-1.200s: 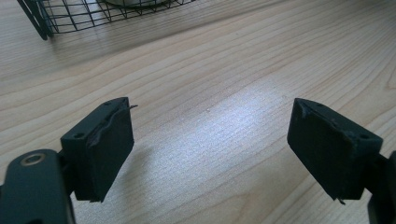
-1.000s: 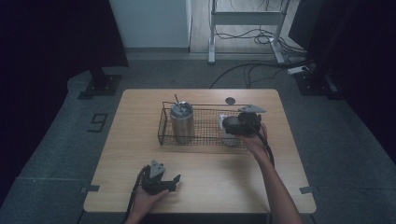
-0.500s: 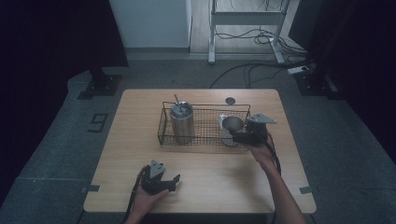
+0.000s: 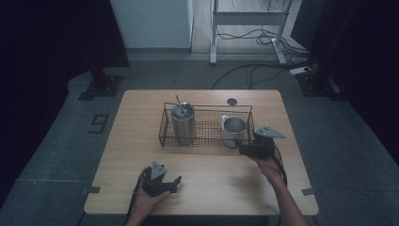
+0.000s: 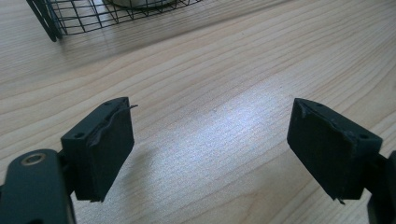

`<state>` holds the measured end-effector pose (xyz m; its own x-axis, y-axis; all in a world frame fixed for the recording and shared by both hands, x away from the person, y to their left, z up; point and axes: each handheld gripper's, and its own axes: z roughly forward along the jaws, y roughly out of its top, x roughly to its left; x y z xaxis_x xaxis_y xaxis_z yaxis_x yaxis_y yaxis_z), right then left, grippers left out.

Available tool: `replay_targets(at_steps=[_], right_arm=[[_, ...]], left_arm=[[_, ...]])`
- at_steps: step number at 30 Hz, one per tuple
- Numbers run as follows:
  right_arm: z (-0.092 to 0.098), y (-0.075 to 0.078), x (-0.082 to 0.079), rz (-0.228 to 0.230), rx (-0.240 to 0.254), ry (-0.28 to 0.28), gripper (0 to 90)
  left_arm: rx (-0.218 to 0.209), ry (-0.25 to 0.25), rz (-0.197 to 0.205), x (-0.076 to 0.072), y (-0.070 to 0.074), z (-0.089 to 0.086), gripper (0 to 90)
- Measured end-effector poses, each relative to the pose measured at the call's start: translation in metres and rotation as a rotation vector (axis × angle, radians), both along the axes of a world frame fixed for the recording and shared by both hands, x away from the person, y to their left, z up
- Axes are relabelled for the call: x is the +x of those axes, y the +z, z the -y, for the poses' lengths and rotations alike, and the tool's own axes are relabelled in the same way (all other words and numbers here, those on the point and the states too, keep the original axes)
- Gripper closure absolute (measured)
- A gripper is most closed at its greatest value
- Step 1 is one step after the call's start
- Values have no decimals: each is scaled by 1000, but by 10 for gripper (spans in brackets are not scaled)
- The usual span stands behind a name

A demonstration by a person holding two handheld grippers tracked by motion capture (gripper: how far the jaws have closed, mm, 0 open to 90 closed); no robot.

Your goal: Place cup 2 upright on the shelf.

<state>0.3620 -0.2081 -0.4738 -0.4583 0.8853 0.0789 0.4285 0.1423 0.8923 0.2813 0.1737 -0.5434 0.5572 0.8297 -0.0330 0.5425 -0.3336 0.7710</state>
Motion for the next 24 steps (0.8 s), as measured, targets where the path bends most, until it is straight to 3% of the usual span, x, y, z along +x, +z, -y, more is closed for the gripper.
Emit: replay_targets(at_steps=[13,24], right_arm=[[10,-23,-36,-22,12,11,149],[16,-47,-58,-83,0,13,149]], left_arm=[[4,-1,-3,1,0,0,148],[2,-1,-10,2,0,-1,148]])
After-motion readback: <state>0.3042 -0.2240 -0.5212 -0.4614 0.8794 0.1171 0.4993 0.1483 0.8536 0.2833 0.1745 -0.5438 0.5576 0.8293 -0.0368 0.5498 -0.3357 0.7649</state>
